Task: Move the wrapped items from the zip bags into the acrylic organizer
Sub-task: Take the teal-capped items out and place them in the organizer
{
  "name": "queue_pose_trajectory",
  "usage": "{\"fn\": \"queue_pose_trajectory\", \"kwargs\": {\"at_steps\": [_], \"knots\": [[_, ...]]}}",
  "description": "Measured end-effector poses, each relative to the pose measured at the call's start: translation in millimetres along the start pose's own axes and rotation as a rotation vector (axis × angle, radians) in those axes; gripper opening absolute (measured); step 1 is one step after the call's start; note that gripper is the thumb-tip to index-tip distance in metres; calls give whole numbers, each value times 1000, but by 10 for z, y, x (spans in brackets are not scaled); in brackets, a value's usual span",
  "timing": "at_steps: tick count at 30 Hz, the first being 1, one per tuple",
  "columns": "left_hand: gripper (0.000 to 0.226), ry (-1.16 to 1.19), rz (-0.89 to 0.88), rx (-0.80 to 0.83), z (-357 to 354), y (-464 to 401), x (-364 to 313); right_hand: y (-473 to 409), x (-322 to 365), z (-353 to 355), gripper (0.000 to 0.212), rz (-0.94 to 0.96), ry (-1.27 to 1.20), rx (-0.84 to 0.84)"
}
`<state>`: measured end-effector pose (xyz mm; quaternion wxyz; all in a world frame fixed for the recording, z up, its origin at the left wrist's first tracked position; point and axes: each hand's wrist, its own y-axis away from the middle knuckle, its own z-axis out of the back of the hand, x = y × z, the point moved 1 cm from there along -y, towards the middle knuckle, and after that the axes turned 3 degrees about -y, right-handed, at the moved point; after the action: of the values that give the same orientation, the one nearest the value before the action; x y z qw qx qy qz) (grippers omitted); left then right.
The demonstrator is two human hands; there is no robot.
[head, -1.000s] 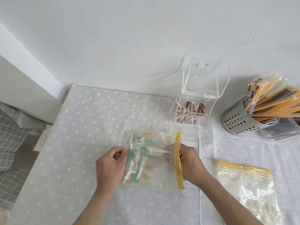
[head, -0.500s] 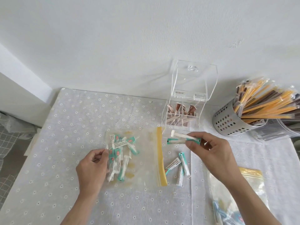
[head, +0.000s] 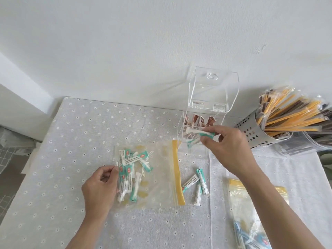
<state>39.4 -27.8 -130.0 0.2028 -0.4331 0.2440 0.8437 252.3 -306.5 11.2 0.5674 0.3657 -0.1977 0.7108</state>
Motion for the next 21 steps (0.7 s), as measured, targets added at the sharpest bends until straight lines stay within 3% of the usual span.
{"fn": "queue_pose_trajectory", "kwargs": {"at_steps": [5, 8, 12, 21], "knots": [[12, 10, -4, 10, 5, -18, 53, 19, -34, -86, 26, 32, 79, 10], [13, -1, -21, 17, 16, -9, 33, 85, -88, -82, 28, 22, 6, 1], [15, 6, -20, 14, 17, -10, 29, 238, -162, -94, 19, -22, -94, -12], [14, -7, -33, 15, 19, -3, 16, 570, -438, -554, 10, -140, -186, 150]]}}
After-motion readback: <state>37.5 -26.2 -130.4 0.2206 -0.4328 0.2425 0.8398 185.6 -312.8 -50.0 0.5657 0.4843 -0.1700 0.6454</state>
